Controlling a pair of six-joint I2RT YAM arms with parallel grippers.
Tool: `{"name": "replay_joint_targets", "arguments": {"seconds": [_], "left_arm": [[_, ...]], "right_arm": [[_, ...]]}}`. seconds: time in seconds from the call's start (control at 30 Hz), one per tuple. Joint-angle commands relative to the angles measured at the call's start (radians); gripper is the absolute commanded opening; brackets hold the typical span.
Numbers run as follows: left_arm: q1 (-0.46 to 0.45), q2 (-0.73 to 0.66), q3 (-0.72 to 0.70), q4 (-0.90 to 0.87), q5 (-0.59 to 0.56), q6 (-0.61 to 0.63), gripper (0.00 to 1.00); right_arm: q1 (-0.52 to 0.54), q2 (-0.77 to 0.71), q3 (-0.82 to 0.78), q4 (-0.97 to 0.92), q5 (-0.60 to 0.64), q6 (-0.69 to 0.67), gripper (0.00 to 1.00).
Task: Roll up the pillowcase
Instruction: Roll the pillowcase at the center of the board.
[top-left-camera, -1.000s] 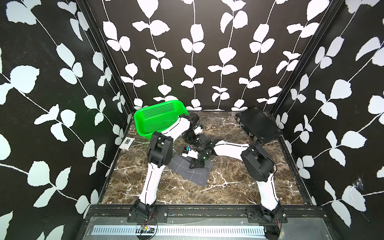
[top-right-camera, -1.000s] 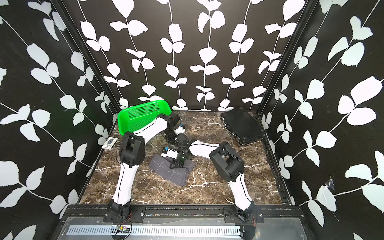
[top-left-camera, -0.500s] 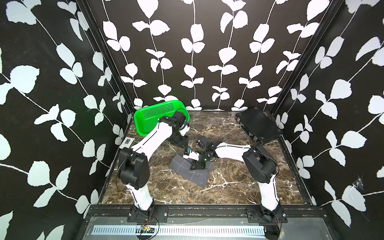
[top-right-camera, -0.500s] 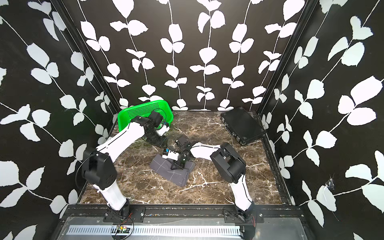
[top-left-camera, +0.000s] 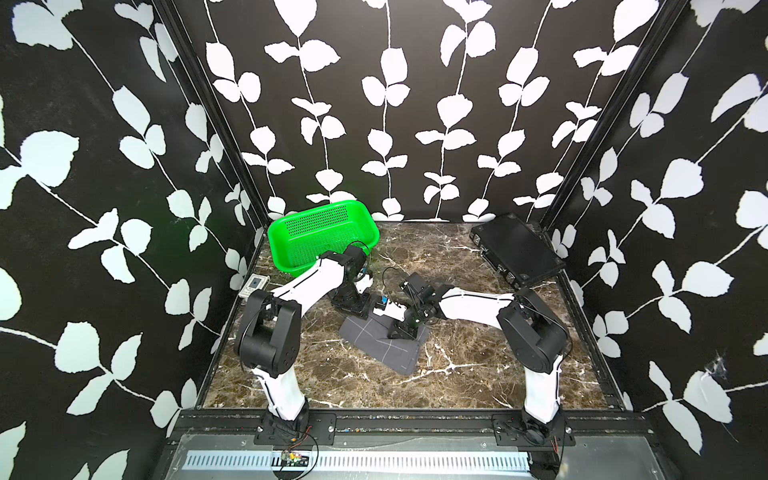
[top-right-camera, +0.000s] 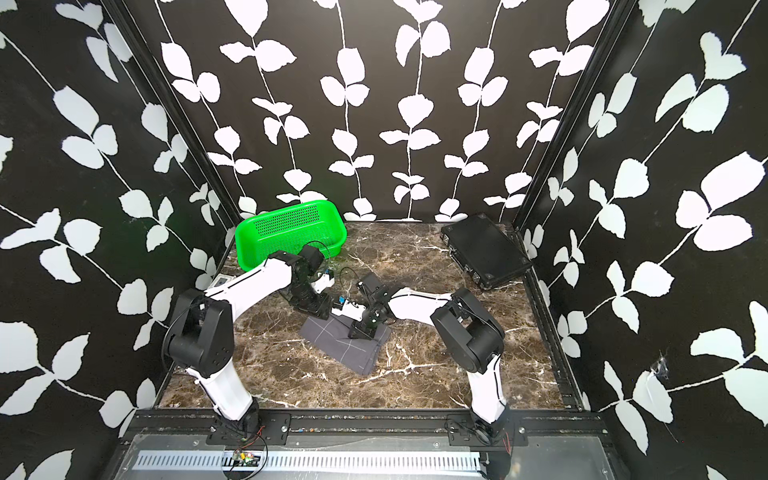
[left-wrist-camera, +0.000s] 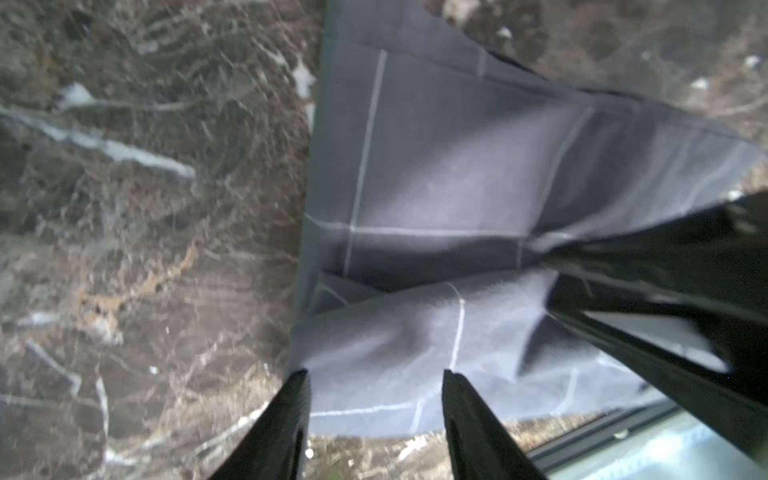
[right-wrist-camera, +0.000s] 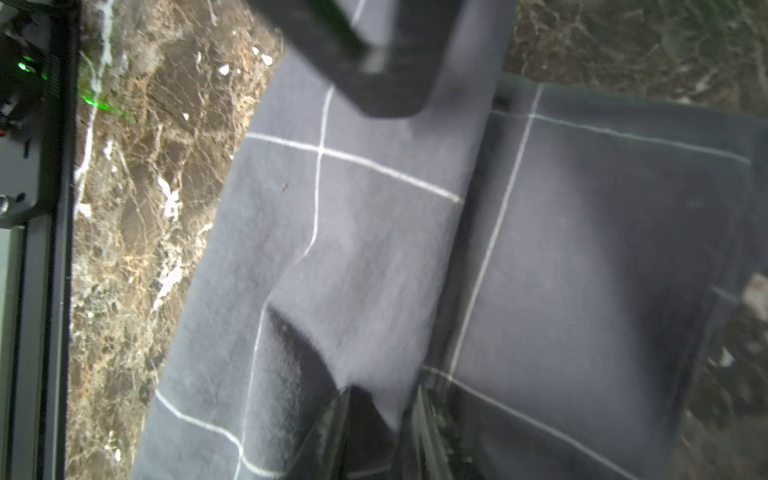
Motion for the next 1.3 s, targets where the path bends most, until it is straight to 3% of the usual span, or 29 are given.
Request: {"name": "replay_joint_targets", "arguments": {"seconds": [0.0,0.17,0.4,0.7,0.97,1.13,1.27], "left_arm": [[0.012,0.032,-0.005,0.038,0.011,0.027,0.54],[0.015,0.079,0.016,0.05,0.022,0.04,0.53],[0.018,0.121,0.017,0.065,0.036,0.051,0.54],[0.02,0.142,0.058,0.038,0.052,0.068,0.55],[0.02,0.173,0.068,0.017,0.05,0.104,0.55],[0.02,0.205,0.099,0.005,0.055,0.118,0.55],[0.02,0.221,0.125,-0.012,0.058,0.127,0.55]], "right_arm": [[0.005,-0.072,-0.048,0.01,0.05,0.013,0.31],[0.042,-0.163,-0.128,0.01,0.107,0.035,0.32],[0.113,-0.248,-0.227,0.02,0.287,0.056,0.29],[0.152,-0.211,-0.259,-0.045,0.485,-0.012,0.19],[0.202,-0.28,-0.204,-0.097,0.555,-0.036,0.19],[0.299,-0.334,-0.199,0.029,0.591,-0.063,0.29],[0.381,-0.276,-0.168,0.071,0.594,-0.095,0.41]]}}
